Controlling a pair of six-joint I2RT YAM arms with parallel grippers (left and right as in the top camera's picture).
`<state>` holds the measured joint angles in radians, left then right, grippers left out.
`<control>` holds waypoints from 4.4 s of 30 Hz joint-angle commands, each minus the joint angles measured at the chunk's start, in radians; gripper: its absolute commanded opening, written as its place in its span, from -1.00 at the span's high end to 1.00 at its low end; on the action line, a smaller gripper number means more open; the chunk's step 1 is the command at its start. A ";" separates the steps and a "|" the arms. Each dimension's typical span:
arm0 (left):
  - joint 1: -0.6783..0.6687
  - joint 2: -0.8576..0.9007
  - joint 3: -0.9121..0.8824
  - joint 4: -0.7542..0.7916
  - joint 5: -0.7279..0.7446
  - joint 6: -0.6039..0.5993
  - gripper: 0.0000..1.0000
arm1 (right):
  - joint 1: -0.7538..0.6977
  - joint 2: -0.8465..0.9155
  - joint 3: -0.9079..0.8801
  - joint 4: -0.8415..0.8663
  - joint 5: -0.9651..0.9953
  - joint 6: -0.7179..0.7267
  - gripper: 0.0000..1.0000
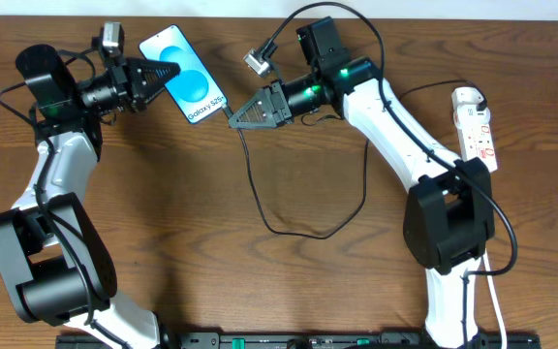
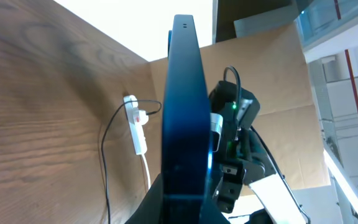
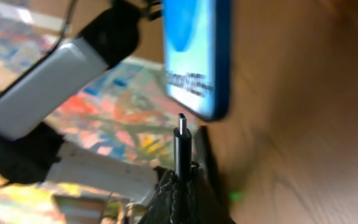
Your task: Plug charger to phone and switch on socket
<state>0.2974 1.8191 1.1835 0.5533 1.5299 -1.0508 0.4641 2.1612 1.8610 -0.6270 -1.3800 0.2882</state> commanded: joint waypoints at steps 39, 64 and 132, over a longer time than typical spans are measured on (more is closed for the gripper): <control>-0.001 -0.020 0.002 0.010 -0.001 -0.002 0.85 | 0.050 0.100 -0.010 0.071 -0.179 -0.022 0.98; -0.002 -0.020 0.002 0.010 -0.001 -0.002 0.85 | 0.043 0.094 -0.010 0.192 -0.171 -0.018 0.97; -0.001 -0.020 0.002 0.010 0.014 0.002 0.86 | 0.028 0.094 -0.010 0.413 -0.132 0.208 0.21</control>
<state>0.2962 1.8191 1.1839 0.5533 1.5143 -1.0580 0.4969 2.2646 1.8454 -0.2119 -1.4982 0.5152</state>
